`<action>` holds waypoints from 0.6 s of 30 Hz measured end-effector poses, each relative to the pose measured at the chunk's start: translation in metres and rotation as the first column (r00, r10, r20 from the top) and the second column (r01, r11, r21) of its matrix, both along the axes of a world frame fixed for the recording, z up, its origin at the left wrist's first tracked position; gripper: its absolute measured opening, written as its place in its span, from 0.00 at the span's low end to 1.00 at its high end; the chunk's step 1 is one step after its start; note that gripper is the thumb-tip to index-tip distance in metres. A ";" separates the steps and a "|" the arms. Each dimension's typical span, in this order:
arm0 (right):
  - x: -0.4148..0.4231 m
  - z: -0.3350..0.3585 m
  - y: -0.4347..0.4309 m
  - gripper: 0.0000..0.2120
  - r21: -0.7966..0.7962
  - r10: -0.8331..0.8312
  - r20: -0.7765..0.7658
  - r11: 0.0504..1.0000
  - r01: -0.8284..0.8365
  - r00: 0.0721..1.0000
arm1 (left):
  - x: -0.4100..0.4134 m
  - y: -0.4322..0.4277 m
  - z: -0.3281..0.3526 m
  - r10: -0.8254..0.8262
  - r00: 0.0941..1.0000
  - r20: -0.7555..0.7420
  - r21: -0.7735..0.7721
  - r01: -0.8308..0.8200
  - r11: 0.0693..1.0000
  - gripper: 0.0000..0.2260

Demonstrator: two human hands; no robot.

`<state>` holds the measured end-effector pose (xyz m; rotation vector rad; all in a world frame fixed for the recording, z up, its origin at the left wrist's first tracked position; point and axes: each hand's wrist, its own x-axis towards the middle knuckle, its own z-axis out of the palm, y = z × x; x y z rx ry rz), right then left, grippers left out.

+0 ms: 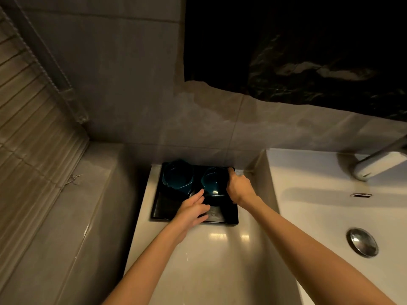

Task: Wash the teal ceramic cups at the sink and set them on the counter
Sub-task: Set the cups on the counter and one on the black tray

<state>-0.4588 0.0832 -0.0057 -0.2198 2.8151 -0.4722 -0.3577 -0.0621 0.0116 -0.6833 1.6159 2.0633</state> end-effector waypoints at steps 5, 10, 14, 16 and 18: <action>-0.013 0.001 -0.003 0.22 0.078 0.082 -0.027 0.994 -0.079 0.996 | -0.008 0.002 -0.004 0.015 1.000 0.009 0.022 -0.015 1.000 0.30; -0.023 -0.004 -0.001 0.24 0.069 0.135 -0.086 0.989 -0.129 0.987 | -0.011 0.004 -0.007 0.032 0.999 0.016 0.044 -0.032 0.999 0.29; -0.029 -0.005 0.001 0.20 0.044 0.135 -0.089 0.990 -0.132 0.987 | -0.011 0.007 -0.011 0.041 0.999 0.018 0.055 -0.042 0.998 0.29; -0.029 -0.006 0.002 0.18 -0.005 0.101 -0.099 0.995 -0.102 0.990 | -0.011 0.008 -0.010 0.045 0.999 0.023 0.055 -0.046 0.997 0.29; -0.022 -0.006 0.005 0.17 -0.071 0.034 -0.119 0.997 -0.042 0.992 | -0.010 0.007 -0.009 0.044 0.999 0.020 0.037 -0.045 0.998 0.29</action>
